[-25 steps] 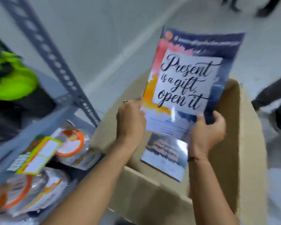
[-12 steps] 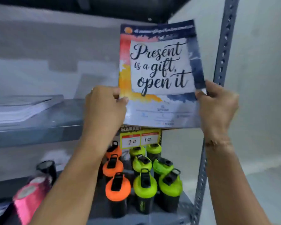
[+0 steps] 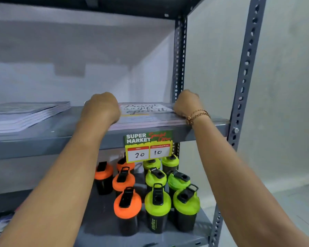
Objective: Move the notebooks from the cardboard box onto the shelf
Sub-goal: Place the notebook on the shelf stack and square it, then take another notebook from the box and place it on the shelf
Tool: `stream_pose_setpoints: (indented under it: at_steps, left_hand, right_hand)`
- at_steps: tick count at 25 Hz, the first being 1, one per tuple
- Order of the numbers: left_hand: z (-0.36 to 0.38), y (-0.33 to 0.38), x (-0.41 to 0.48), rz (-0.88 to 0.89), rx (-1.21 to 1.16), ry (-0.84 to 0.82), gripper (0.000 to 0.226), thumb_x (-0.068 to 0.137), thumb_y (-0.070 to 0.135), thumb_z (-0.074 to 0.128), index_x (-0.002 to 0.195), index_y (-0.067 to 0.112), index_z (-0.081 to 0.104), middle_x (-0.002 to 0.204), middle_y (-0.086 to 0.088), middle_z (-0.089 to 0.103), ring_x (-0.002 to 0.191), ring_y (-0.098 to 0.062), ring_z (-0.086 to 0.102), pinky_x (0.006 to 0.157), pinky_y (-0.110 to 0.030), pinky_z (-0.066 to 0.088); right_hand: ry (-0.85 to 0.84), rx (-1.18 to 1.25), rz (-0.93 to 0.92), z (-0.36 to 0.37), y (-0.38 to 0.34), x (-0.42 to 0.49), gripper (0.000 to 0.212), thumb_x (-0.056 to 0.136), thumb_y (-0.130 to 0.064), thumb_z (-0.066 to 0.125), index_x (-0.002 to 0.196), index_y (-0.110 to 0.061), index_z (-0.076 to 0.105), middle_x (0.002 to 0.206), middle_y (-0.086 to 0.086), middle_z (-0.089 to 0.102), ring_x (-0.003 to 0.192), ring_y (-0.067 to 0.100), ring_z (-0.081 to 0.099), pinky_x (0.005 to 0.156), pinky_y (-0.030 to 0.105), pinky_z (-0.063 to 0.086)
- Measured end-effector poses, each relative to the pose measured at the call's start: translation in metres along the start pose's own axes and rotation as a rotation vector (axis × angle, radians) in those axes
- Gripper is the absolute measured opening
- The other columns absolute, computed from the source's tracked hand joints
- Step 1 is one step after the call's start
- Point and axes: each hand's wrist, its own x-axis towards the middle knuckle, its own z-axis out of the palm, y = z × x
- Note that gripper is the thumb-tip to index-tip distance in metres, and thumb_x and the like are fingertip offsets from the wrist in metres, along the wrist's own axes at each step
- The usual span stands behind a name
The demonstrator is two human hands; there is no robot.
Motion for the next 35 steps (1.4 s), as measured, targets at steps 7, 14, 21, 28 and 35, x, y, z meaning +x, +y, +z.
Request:
stream_pose_setpoints:
  at_steps: [7,14,21,28,35]
  left_hand:
    - [0.133,0.118,-0.141,0.941,-0.453,0.457,0.03,0.073,-0.001,0.055,0.097,0.01,0.071,0.095,-0.01,0.071,0.082,-0.031,0.064,0.079,-0.033,0.043]
    - [0.427,0.172,-0.396,0.771,-0.227,-1.238,0.034,0.091,0.015,0.041,0.116,0.015,0.064,0.122,-0.009,0.064,0.112,-0.027,0.061,0.088,-0.033,0.05]
    - [0.577,0.111,-0.493,0.539,0.419,-1.303,0.037,0.092,0.009,0.043,0.128,0.002,0.047,0.136,-0.018,0.052,0.126,-0.032,0.05,0.102,-0.038,0.042]
    - [0.567,0.121,-0.501,0.569,0.505,-1.237,0.033,0.088,0.002,0.048,0.12,0.0,0.058,0.129,-0.019,0.057,0.118,-0.034,0.054,0.097,-0.04,0.047]
    - [0.466,0.155,-0.452,0.689,0.234,-1.119,0.035,0.093,0.0,0.037,0.125,-0.001,0.053,0.133,-0.019,0.053,0.123,-0.035,0.051,0.099,-0.042,0.044]
  right_hand:
    - [1.178,0.549,-0.168,0.015,0.173,-0.153,0.02,0.092,-0.012,0.053,0.101,-0.019,0.07,0.097,-0.011,0.068,0.086,0.008,0.062,0.078,0.019,0.048]
    - [0.501,0.158,1.597,0.128,0.488,-0.367,0.035,0.09,-0.014,0.052,0.118,0.005,0.057,0.122,0.029,0.059,0.115,0.039,0.054,0.102,0.045,0.041]
    - [0.163,0.076,2.064,0.187,0.542,-0.491,0.051,0.094,-0.014,0.045,0.139,0.003,0.028,0.144,0.024,0.031,0.133,0.038,0.028,0.11,0.045,0.031]
    - [0.413,0.051,2.053,0.169,0.544,-0.507,0.03,0.087,-0.006,0.052,0.115,0.002,0.054,0.126,0.023,0.049,0.116,0.04,0.049,0.094,0.044,0.046]
    - [0.807,0.109,1.828,0.112,0.499,-0.468,0.03,0.086,0.0,0.051,0.113,-0.001,0.064,0.118,0.023,0.062,0.107,0.039,0.06,0.086,0.04,0.051]
